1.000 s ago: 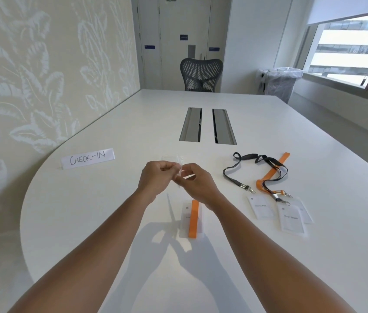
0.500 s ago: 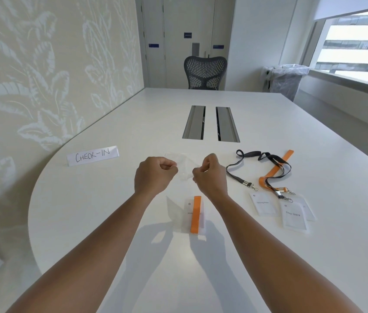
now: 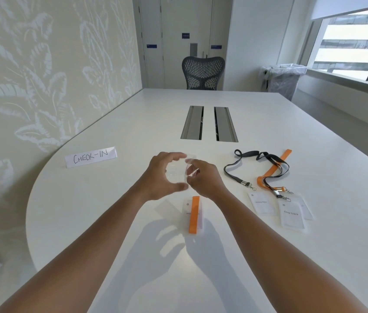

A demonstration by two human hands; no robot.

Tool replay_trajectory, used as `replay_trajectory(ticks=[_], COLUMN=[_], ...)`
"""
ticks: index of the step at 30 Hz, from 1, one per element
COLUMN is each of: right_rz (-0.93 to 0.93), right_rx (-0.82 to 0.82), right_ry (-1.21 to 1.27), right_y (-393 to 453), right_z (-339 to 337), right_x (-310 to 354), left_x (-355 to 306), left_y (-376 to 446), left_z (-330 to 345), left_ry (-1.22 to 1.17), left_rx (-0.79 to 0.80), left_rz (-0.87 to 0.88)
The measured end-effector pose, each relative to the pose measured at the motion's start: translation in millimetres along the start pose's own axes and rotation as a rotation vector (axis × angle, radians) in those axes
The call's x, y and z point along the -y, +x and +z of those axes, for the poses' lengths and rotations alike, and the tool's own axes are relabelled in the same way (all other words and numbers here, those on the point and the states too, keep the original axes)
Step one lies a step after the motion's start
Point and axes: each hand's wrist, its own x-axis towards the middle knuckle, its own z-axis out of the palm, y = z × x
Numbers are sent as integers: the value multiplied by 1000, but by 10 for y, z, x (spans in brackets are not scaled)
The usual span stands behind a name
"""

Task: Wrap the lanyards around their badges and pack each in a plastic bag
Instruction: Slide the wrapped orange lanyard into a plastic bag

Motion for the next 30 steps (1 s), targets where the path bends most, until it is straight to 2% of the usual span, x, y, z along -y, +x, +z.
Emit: replay_trajectory(ticks=[5, 11, 20, 24, 26, 28, 30], right_rz=[-61, -103, -42, 68, 145, 206, 230], right_rx=[167, 266, 184, 45, -7, 84, 285], right_ry=[-84, -185, -45, 175, 174, 68, -130], right_y=[30, 59, 78, 93, 89, 82, 64], right_z=[-24, -2, -64, -68, -84, -96, -83], right_x=[39, 53, -1, -65, -139, -227, -308], left_x=[-1, 70, 201, 267, 342, 432, 515], left_y=[8, 49, 56, 67, 47, 8, -33], left_z=[10, 63, 127, 106, 97, 96, 111], left_ry=[389, 436, 329, 316, 345, 369, 388], left_rx=[28, 89, -23, -62, -63, -40, 1], left_rz=[159, 166, 113, 55, 11, -51, -106])
